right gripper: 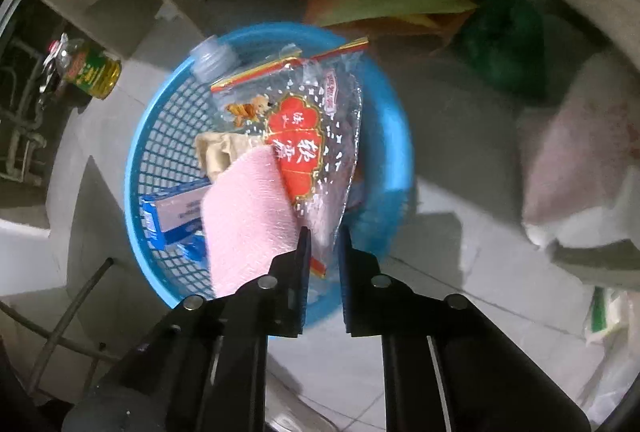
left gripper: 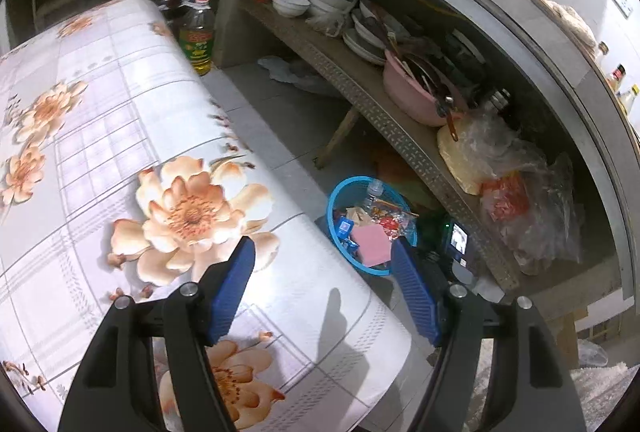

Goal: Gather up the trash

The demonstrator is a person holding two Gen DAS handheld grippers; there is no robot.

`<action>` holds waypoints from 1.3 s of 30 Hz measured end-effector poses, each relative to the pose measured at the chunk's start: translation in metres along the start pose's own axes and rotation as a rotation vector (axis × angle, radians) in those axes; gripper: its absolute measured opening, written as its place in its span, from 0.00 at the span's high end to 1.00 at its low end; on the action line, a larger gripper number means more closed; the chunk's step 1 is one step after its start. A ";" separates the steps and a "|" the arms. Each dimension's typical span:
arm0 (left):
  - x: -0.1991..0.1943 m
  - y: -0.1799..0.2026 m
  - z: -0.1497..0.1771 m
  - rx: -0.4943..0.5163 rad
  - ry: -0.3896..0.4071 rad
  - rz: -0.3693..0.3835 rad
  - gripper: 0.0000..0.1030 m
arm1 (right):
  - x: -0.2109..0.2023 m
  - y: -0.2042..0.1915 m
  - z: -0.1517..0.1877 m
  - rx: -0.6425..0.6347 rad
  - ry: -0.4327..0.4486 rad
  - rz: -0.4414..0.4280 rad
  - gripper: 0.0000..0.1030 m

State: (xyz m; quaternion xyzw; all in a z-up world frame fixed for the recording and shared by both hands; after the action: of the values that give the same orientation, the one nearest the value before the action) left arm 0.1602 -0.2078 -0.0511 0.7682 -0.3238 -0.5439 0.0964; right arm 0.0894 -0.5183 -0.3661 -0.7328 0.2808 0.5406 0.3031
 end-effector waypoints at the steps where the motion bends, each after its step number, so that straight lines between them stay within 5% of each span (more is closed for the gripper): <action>1: -0.001 -0.003 0.000 -0.007 0.002 -0.004 0.34 | 0.004 -0.005 -0.002 -0.015 -0.006 0.014 0.91; 8: -0.007 -0.013 0.002 -0.009 0.031 -0.035 0.34 | 0.002 -0.015 -0.008 -0.090 0.013 0.060 0.88; 10: -0.012 -0.013 0.004 -0.010 0.046 -0.040 0.33 | -0.011 -0.011 -0.006 -0.103 0.040 0.076 0.69; 12: -0.018 -0.013 0.007 -0.005 0.068 -0.043 0.30 | -0.034 -0.008 0.000 -0.120 0.093 0.109 0.59; 18: -0.042 -0.011 0.029 0.029 0.133 -0.069 0.25 | -0.110 -0.020 0.030 -0.215 0.227 0.125 0.44; 26: -0.087 -0.014 0.058 0.018 0.272 -0.166 0.05 | -0.261 -0.096 0.084 -0.434 0.489 -0.012 0.09; 32: -0.120 -0.018 0.074 -0.028 0.379 -0.283 0.05 | -0.348 -0.147 0.115 -0.558 0.684 -0.047 0.07; 39: -0.148 -0.013 0.091 -0.008 0.488 -0.364 0.05 | -0.403 -0.184 0.143 -0.587 0.832 -0.071 0.07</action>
State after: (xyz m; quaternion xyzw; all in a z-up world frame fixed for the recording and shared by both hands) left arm 0.0540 -0.0904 0.0212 0.9211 -0.1459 -0.3530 0.0754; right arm 0.0322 -0.2562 0.0145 -0.9494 0.1891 0.2484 -0.0348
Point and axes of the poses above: each gripper's, at about its wrist camera, not at the fingertips, and x roughly the way its jaws point, y to its right, z to its underside, the point moved 5 cm from there along x, roughly the way its jaws point, and after that the axes turned 15 degrees about -x, right-handed, at the moved point
